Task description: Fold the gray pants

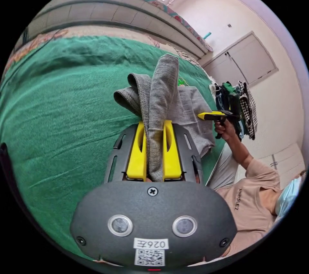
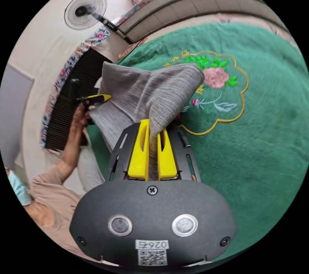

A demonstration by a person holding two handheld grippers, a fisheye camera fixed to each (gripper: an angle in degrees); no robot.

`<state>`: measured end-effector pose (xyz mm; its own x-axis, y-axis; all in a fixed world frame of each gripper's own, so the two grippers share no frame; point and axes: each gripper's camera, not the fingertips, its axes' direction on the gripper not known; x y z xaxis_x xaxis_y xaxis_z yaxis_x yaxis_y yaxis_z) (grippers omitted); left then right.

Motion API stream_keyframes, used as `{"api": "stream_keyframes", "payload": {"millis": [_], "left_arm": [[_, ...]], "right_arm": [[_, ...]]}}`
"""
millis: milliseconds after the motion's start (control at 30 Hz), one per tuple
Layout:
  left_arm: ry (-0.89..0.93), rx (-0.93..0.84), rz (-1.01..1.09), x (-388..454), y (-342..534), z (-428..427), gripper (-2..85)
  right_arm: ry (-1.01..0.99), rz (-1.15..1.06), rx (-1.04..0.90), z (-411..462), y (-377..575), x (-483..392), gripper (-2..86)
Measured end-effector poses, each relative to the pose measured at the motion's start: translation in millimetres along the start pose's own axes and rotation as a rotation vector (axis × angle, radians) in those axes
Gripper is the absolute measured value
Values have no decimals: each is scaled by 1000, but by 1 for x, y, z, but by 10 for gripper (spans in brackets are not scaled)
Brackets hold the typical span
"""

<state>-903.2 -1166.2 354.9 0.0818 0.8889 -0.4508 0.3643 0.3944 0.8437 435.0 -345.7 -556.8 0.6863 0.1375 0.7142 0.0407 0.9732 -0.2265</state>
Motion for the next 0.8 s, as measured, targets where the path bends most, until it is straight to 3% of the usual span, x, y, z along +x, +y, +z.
{"api": "stream_keyframes", "payload": {"millis": [167,333,500,667,800], "left_arm": [[-166,59,199,108,32,-37,79],[-401,231,288,173,128,-125,78],[-527,586,40,151,279,-234,78],[-692,914,-269,109,423,-321,80],[-733,1011,-516,23,479,-355,118]], "right_arm": [[415,-246,60,-38,-2,-143,-7],[503,-405,145,-51,-37,-278,-7],[542,-747,130,2,-103,-476,-7],[559,-1083,97,117,-167,-712,1],[639,-1172,71,231,-207,-820,30]]}}
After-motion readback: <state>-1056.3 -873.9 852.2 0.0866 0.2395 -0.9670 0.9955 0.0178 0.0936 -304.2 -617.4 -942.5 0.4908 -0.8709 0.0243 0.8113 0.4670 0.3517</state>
